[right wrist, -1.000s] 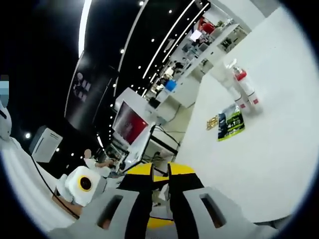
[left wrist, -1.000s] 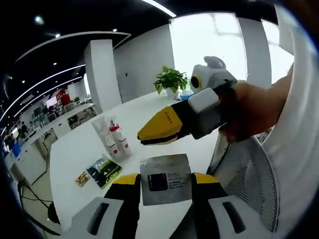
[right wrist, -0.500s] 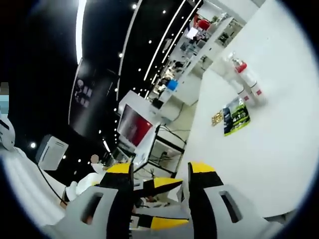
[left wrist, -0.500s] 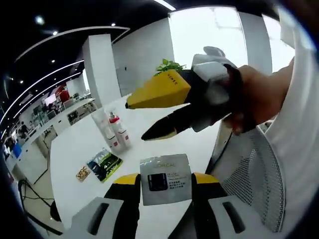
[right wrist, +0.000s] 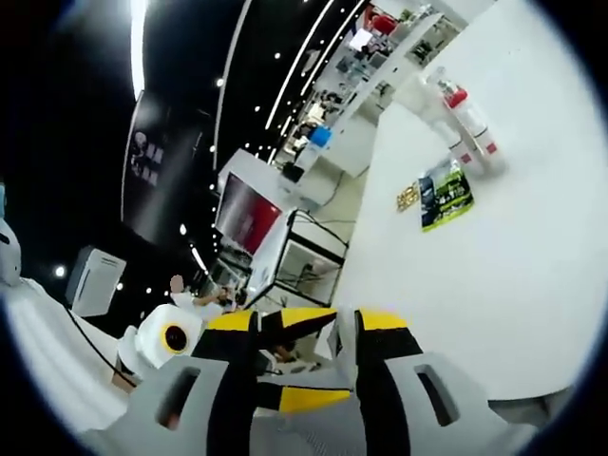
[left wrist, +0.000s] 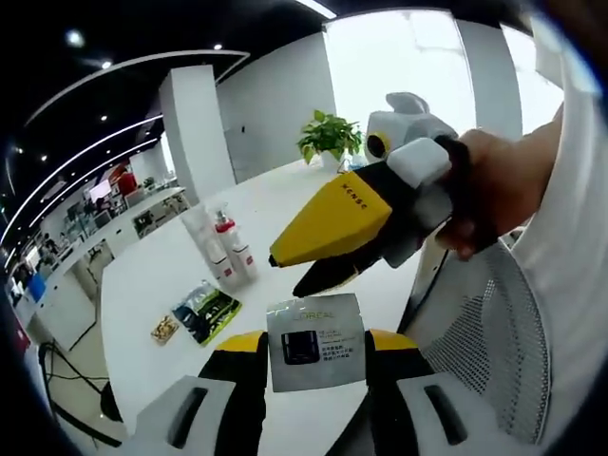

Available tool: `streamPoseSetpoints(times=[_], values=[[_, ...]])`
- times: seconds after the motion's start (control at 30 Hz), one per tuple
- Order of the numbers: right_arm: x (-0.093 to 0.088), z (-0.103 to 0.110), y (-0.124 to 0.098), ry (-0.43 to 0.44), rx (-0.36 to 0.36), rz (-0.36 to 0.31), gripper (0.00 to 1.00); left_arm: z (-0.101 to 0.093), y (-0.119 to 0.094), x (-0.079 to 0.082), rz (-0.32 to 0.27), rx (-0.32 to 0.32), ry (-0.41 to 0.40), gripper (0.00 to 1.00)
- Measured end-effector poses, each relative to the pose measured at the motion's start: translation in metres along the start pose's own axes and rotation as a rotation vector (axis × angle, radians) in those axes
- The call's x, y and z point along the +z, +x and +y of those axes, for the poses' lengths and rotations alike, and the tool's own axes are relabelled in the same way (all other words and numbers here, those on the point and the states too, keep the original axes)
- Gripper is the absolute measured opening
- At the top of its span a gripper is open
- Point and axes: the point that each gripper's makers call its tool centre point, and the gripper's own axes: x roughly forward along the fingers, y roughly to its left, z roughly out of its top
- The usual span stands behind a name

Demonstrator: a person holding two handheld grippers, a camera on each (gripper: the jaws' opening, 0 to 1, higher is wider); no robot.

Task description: Arrange the skincare products in the storage area until every visible bottle or jar stands upright without overlapping.

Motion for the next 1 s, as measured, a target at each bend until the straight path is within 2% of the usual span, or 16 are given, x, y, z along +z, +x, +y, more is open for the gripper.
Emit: streamPoseSetpoints(times=[0.1,0.27,0.4,0.47,0.6,0.73,0.87,1.0], values=[[-0.001,0.001,0.0,0.011,0.007,0.004,0.35,0.002,0.0,-0.002,0.002,0.002,-0.005,0.41],[-0.003,-0.008,-0.001,0.012,-0.02,0.025,0.35,0.003,-0.002,-0.001,-0.009,-0.001,-0.003,0.41],[-0.01,-0.01,0.001,0.032,-0.011,0.067,0.34,0.004,-0.003,0.001,-0.019,-0.006,0.018,0.41],[-0.014,-0.008,0.001,0.054,0.006,0.093,0.3,0.004,-0.003,0.002,-0.022,-0.01,0.024,0.41],[-0.016,-0.007,0.001,0.07,0.025,0.102,0.16,0.004,-0.003,0.004,-0.035,-0.016,0.03,0.4],[-0.017,-0.005,0.001,0.092,0.041,0.106,0.15,0.003,-0.003,0.005,-0.039,-0.027,0.037,0.4],[-0.018,-0.009,0.0,0.068,0.035,0.112,0.02,0.002,-0.001,-0.002,-0.021,-0.035,0.041,0.4],[-0.018,-0.01,0.0,0.076,0.037,0.113,0.0,0.0,-0.002,-0.003,-0.026,-0.039,0.034,0.4]])
